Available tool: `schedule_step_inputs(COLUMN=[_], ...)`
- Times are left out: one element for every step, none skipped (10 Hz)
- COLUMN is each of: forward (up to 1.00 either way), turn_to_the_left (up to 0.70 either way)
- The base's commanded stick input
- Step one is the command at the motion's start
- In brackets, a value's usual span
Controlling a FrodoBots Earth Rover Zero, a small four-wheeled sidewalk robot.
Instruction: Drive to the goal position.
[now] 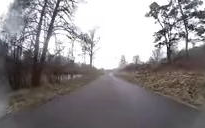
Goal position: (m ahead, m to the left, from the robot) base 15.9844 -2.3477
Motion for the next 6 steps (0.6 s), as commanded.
schedule_step_inputs(forward=[0.7,0.7,0.7,0.7,0.7,0.7], turn_to_the_left=[0.0,0.0,0.0,0.0,0.0,0.0])
